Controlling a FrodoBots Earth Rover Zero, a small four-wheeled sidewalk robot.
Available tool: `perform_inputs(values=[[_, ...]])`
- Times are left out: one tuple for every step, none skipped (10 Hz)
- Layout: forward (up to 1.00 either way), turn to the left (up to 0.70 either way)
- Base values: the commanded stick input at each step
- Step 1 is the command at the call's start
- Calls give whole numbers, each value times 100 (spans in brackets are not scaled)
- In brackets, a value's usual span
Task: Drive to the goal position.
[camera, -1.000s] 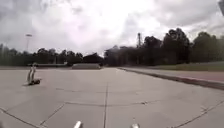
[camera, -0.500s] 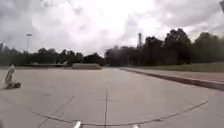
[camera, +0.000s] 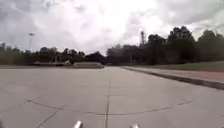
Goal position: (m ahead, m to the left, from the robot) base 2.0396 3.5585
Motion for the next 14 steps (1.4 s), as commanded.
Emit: perform_inputs(values=[[100,40],[100,40],[100,40],[100,40],[100,40],[100,40],[100,40],[100,40],[100,40],[100,40],[100,40],[100,40],[100,40],[100,40]])
